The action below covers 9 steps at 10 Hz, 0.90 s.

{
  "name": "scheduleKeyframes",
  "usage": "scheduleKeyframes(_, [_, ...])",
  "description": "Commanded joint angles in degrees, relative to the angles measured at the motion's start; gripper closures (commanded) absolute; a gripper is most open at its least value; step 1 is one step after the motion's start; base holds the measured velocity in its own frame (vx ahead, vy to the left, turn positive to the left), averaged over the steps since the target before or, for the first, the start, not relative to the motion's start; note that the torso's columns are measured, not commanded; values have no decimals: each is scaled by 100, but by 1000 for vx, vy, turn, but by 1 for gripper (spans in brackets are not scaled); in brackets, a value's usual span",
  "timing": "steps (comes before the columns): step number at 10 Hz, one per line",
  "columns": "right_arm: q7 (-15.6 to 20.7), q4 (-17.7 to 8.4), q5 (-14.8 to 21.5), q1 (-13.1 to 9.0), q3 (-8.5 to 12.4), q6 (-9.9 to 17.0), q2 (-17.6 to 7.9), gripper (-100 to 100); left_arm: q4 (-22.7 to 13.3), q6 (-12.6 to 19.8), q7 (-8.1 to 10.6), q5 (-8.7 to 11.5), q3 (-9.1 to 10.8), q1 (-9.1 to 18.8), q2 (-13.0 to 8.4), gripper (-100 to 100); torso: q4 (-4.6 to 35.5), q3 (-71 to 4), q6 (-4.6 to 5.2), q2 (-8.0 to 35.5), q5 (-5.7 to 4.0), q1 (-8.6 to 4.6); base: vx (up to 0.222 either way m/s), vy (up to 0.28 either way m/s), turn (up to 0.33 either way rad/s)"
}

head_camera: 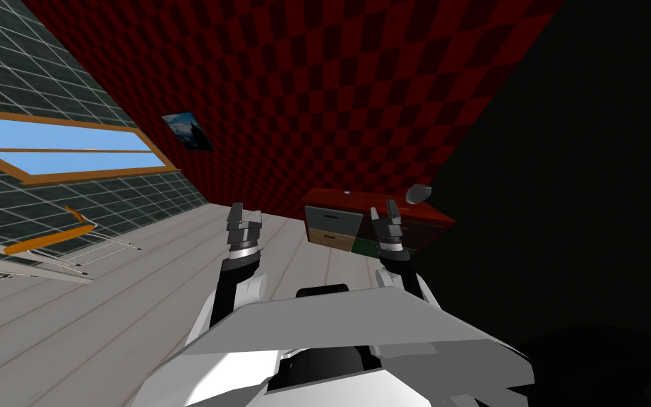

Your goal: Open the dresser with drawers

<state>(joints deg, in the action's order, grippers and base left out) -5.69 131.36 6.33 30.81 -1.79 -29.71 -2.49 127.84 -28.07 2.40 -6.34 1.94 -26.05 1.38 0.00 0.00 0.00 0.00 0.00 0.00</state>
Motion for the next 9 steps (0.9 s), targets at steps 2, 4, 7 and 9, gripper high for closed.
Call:
scheduleKeyframes(2, [0, 0, 0, 0, 0, 0, 0, 0, 0, 0, 0, 0, 0, 0, 0, 0, 600, -1200, 0, 597, 0, 0, 0, 0, 0])
scheduleKeyframes(4, [0, 1, 0, 0, 0, 0, 0, 0, 1, 0, 0, 0, 0, 0, 0, 0, 1424, -2850, 0, 1422, 0, 0, 0, 0, 0])
scheduleKeyframes(7, [0, 2, 0, 0, 0, -1, 0, 0, 1, 0, 0, 0, 0, 0, 0, 0, 2691, -5381, 0, 2693, 0, 0, 0, 0, 0])
scheduleKeyframes(9, [0, 2, 0, 0, 0, -1, 0, 0, 2, -1, 0, 0, 0, 0, 0, 0, 3537, -7073, 0, 3539, 0, 0, 0, 0, 0])
